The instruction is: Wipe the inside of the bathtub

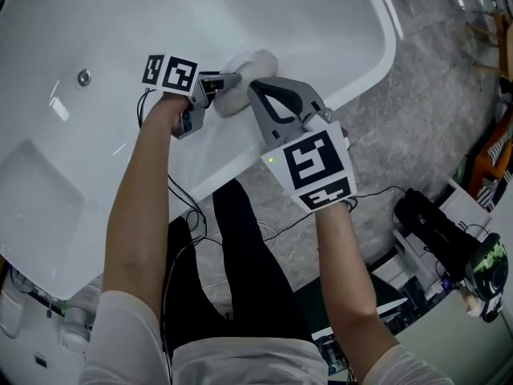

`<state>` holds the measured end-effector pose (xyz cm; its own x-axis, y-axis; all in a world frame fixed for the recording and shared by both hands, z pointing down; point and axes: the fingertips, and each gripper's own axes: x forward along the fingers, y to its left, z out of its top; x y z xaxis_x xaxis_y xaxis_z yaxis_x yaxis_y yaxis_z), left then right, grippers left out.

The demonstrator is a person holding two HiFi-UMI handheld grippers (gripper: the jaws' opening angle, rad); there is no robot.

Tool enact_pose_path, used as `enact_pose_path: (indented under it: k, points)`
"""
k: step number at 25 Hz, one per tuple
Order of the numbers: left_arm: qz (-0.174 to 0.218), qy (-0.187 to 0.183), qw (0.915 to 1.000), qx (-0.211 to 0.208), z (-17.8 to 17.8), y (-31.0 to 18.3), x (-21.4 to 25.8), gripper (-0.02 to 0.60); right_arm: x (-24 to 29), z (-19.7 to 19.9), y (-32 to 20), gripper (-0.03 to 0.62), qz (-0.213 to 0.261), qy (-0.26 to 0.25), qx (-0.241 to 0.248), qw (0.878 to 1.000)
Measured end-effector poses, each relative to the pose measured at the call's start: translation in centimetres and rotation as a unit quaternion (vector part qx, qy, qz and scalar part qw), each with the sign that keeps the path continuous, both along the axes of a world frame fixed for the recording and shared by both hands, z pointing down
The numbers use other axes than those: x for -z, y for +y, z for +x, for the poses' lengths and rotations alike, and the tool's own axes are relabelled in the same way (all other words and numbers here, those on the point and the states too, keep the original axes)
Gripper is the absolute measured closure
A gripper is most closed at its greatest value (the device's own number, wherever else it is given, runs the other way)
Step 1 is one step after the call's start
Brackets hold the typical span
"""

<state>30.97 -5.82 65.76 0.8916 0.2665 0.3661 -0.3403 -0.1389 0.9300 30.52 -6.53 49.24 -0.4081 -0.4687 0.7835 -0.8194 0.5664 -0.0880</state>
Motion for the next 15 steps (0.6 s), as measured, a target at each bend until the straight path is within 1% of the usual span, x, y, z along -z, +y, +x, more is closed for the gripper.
enact_pose_path:
  k: [6, 10, 15]
  points:
    - [-0.003, 0.012, 0.9999, 0.001, -2.7, 1.1, 0.6, 0.486, -0.2, -2.1, -0.6, 0.575, -0.002, -0.005, 0.028, 1.000]
    - [0.000, 0.022, 0.9998, -0.001, -2.7, 1.3, 0.4, 0.486, -1.1, -1.8, -1.1, 0.575, -0.007, -0.007, 0.038, 0.999]
    - [-0.001, 0.025, 0.9997, -0.001, -2.8, 1.4, 0.3, 0.486, -1.7, -1.9, -1.7, 0.576, -0.012, -0.009, 0.056, 0.998]
